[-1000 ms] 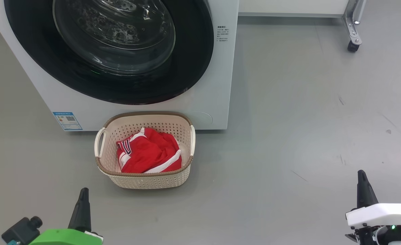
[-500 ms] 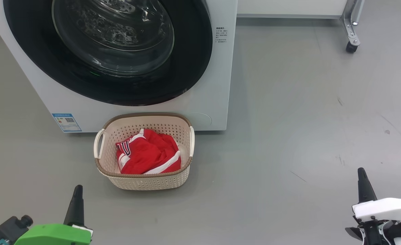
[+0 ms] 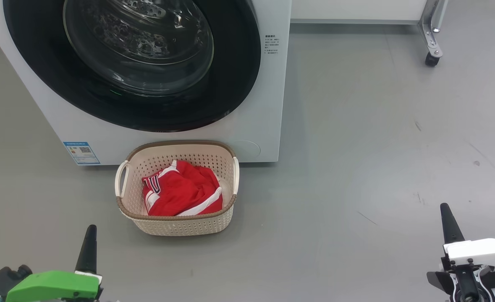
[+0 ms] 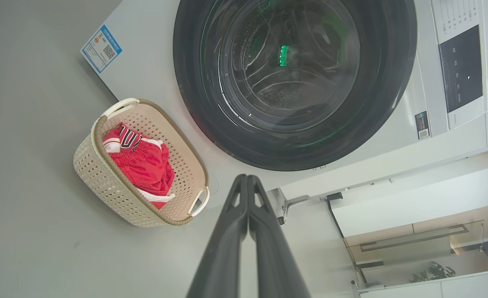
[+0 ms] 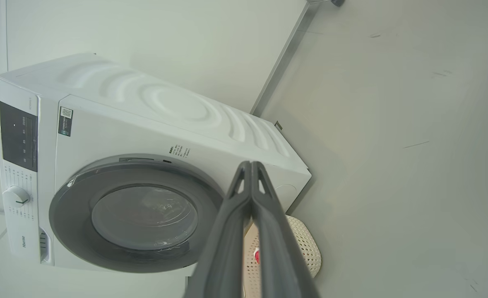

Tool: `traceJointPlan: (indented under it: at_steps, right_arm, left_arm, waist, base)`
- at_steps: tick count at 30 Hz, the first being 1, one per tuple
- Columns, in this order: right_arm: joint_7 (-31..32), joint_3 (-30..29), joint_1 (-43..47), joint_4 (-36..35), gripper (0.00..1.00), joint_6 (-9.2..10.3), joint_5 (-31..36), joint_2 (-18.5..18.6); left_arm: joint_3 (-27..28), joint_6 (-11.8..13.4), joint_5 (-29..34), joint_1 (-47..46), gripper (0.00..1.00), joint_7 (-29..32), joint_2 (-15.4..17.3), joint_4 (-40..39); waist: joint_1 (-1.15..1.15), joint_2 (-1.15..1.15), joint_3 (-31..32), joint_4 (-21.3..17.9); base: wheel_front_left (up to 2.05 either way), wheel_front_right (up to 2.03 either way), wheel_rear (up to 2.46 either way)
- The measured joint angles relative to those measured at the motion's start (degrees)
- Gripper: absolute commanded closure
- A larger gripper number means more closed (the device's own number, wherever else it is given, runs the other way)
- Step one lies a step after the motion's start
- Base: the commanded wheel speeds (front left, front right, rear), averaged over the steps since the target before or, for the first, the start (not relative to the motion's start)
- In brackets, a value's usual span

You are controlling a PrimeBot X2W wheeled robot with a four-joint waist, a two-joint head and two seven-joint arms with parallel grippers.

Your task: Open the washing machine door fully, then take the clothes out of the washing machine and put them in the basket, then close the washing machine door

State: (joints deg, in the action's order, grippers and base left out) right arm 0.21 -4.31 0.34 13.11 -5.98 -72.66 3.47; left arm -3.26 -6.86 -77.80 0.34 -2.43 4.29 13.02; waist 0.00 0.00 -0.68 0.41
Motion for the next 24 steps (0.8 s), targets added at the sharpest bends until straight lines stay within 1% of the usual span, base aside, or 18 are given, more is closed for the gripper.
traceJointPlan:
  at_steps: [24]
  right_arm:
    - [4.3,-1.9,-3.0,2.3,1.0,-0.63,-17.8,-0.3]
  left_arm:
    - [2.3,0.0,-15.9,-2.3,1.0,4.1,0.7,1.5]
  waist:
    - [0.0,0.0,0.5,-0.4]
  base:
    - [0.0,0.0,0.0]
